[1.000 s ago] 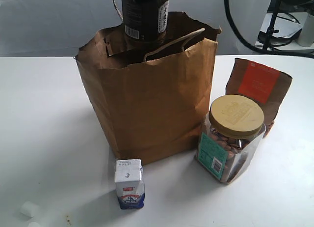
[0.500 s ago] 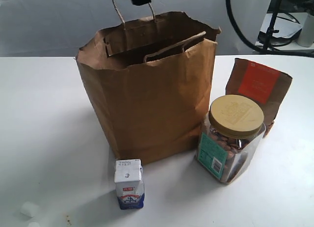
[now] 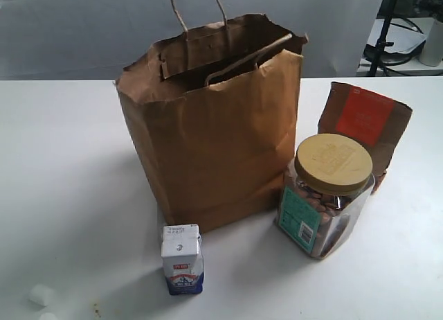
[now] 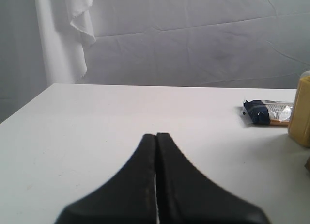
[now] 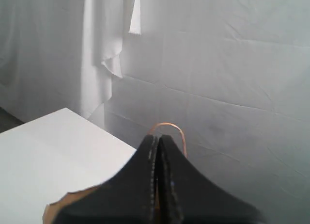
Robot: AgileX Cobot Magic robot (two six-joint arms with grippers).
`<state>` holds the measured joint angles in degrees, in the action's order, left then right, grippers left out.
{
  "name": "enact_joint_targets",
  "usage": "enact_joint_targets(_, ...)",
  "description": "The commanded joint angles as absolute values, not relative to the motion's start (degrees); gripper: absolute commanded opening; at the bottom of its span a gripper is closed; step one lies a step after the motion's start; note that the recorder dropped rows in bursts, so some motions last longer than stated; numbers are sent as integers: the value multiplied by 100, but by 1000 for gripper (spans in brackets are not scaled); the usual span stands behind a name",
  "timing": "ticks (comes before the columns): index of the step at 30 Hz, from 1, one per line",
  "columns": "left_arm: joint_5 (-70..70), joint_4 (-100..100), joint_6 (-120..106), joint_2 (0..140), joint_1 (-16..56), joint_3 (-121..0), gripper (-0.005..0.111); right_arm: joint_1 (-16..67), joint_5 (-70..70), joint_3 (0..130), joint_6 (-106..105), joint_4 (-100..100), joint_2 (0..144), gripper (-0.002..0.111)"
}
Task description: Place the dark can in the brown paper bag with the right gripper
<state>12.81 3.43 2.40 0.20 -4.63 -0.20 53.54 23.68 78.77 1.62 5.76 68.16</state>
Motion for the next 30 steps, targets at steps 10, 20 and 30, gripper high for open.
enact_joint_targets(10,1228,358,261,0,-473,0,0,4600,2714,5867,918,1355,5159,0)
enact_joint_targets(20,1228,358,261,0,-473,0,0,3351,2271,3854,1133,1009,3895,0)
enact_joint_targets(30,1228,358,261,0,-473,0,0,2243,1302,1998,1133,657,2392,0)
